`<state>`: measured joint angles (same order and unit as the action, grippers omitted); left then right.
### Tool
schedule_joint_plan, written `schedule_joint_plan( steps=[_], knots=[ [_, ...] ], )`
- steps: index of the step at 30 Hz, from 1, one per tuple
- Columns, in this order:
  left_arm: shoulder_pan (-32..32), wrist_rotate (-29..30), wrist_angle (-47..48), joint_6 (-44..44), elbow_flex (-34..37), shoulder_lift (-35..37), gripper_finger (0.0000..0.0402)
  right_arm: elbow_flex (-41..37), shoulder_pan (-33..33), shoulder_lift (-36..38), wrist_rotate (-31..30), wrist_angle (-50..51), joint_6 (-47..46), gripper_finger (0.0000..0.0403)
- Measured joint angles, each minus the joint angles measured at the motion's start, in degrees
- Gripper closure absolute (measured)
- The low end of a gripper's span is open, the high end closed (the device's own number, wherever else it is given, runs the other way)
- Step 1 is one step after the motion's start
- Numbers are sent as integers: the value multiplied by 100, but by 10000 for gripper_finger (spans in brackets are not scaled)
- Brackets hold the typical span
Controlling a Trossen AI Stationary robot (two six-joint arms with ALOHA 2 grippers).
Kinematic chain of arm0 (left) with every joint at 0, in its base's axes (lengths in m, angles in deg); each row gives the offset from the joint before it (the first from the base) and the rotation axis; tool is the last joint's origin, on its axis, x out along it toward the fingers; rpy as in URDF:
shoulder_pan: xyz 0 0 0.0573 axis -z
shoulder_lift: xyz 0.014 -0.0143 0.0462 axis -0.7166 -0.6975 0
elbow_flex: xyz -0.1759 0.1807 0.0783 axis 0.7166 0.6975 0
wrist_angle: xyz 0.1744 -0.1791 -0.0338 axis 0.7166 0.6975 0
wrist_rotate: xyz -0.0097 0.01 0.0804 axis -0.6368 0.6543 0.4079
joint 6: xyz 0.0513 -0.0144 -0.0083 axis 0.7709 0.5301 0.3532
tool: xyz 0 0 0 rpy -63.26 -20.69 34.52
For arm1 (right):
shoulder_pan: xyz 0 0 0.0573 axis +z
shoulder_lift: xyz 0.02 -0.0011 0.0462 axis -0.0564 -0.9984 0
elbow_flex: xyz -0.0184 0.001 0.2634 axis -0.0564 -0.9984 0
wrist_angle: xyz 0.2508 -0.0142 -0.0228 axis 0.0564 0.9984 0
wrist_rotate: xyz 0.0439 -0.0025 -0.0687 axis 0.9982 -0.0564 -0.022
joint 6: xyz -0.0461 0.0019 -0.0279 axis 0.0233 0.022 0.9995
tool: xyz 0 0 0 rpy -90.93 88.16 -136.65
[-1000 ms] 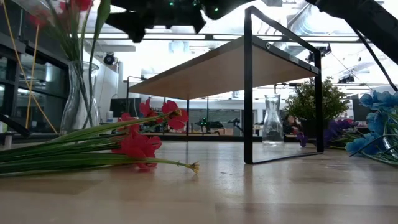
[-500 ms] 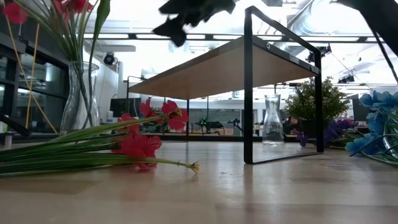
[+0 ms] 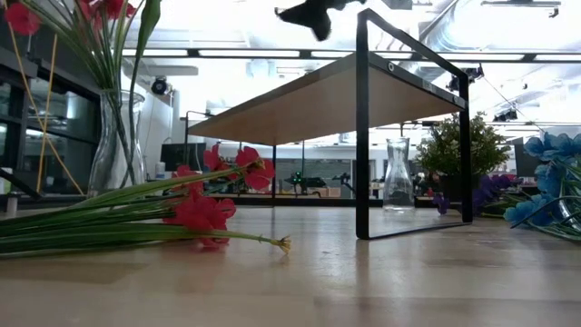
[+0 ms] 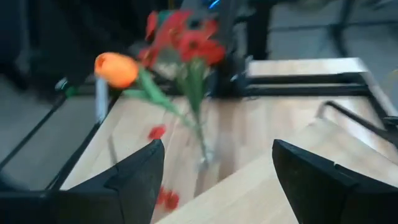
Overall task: Pick and place flowers into a vace then onto a shelf
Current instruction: Put the red flowers into the bottom transparent vase
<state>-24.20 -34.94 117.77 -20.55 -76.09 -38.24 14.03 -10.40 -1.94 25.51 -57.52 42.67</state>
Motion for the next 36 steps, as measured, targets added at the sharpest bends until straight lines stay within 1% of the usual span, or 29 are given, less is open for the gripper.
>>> schedule_joint_plan(
  steps=[5, 8, 10, 13, 16, 18, 25, 30, 36],
  knots=[
    [-1019, -862, -112, 683, 10, 540, 119, -1294, 109, 1050, -742, -1762, -692, 116],
    [-1405, -1409, -705, 1022, 367, 855, 119, -1814, 234, 1522, -1263, -2528, -751, 116],
    [-1557, -1818, -1273, 1151, 838, 1047, 119, -2025, 316, 1778, -1598, -2709, -751, 116],
    [-1643, -2369, -1998, 1163, 1674, 1248, 119, -2197, 428, 2074, -1999, -2706, -746, 116],
    [-1696, -2680, -2420, 1006, 2268, 1346, 119, -2275, 552, 2221, -2254, -2665, -673, 116],
    [-1740, -2754, -2653, 990, 2429, 1432, 119, -2285, 626, 2243, -2352, -2621, -629, 116],
    [-1744, -2987, -2727, 994, 2455, 1461, 119, -2289, 770, 2244, -2446, -2612, -542, 116],
    [-1745, -2583, -2736, 994, 2455, 1476, 119, -2289, 770, 2243, -2187, -2608, -189, 116],
    [-1745, -2534, -2722, 994, 2455, 1475, 119, -2289, 770, 2243, -2076, -2555, 344, 116]
  ],
)
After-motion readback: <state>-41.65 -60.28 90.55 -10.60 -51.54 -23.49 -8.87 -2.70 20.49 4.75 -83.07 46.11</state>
